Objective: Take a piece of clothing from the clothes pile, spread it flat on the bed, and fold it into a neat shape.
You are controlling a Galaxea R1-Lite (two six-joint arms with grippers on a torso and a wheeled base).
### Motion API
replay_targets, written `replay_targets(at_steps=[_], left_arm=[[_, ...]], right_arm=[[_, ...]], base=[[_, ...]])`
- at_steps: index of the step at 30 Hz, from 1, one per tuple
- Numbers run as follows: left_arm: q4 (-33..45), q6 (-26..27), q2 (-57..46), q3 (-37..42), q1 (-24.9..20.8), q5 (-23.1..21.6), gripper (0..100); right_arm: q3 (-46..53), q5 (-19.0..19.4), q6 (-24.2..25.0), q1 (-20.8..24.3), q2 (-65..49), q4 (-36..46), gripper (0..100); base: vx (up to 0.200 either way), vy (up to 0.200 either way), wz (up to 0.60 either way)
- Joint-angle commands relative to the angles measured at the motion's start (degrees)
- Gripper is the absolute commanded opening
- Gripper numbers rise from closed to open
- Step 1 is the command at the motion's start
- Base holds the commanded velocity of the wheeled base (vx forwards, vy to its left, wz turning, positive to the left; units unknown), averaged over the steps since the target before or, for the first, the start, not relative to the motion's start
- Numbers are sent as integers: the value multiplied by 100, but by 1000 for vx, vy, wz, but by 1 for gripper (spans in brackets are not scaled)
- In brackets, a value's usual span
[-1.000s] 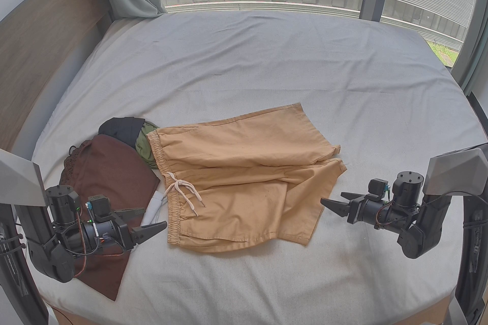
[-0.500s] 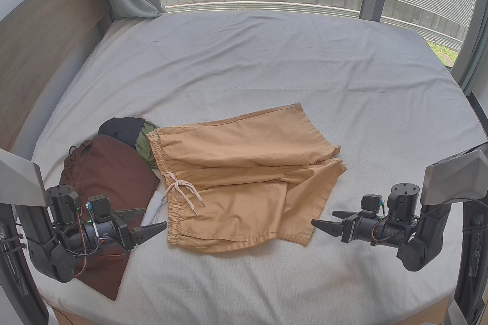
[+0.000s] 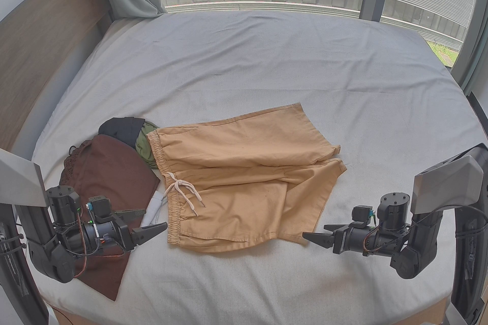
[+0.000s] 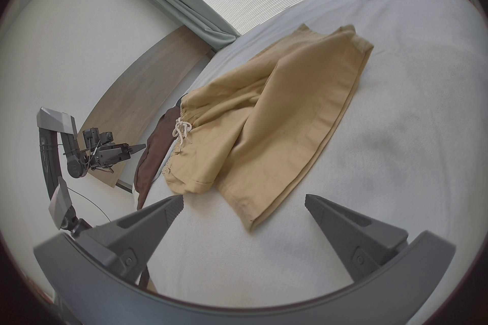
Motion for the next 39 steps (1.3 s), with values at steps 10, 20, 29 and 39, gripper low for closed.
replay_targets(at_steps=[10,20,29,39], left_arm=[[-3,-2,39,-10,6,0,100],[-3,-10,47,-45,15,0,100],[-3,-10,47,-36,15,0,100],[-3,-2,47,-36,6,0,100]], right_arm=[[-164,-6,260,146,403,-8,100],[-490,-208,735,392,649,-8,100],[-604,-244,919,497,667,-8,100],[-639,-252,902,488,702,-8,0]], base=[[0,0,0],[0,0,0],[0,0,0],[0,0,0]])
